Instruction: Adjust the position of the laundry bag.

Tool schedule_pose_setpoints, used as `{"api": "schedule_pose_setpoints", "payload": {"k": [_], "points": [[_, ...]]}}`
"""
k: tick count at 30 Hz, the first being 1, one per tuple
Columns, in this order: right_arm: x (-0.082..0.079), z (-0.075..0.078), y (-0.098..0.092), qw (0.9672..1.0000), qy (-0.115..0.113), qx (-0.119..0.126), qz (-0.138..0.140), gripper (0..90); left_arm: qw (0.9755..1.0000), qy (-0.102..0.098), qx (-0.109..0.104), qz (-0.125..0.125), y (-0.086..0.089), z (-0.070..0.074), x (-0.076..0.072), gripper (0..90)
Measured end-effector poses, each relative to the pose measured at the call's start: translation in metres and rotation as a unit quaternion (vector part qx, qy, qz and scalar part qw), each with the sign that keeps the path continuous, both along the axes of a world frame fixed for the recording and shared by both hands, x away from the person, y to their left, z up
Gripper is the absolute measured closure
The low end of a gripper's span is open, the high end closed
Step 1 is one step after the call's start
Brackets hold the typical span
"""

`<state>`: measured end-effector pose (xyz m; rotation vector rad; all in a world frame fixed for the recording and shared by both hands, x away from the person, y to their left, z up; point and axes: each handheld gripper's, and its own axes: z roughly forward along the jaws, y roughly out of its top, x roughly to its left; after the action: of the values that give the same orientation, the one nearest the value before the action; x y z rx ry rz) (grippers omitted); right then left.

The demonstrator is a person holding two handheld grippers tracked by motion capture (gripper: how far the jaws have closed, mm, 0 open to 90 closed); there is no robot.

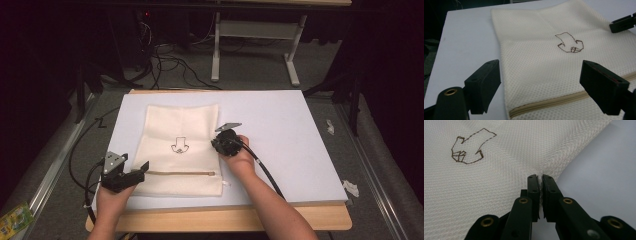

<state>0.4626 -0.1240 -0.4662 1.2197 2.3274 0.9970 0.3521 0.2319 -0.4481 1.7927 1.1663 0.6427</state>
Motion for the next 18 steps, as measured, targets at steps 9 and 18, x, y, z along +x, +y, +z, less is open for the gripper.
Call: {"api": "schedule_pose_setpoints", "payload": {"k": [9, 18], "points": [[-0.009, 0.003, -0.068, 0.999, -0.007, -0.016, -0.041, 86.2, 0.9999, 0.005, 0.003, -0.013, -0.007, -0.001, 0.0, 17.6], [-0.021, 0.003, -0.16, 0.9945, -0.01, -0.025, -0.101, 84.5, 0.9994, 0.016, -0.005, -0.029, -0.02, -0.002, -0.001, 19.0]]}}
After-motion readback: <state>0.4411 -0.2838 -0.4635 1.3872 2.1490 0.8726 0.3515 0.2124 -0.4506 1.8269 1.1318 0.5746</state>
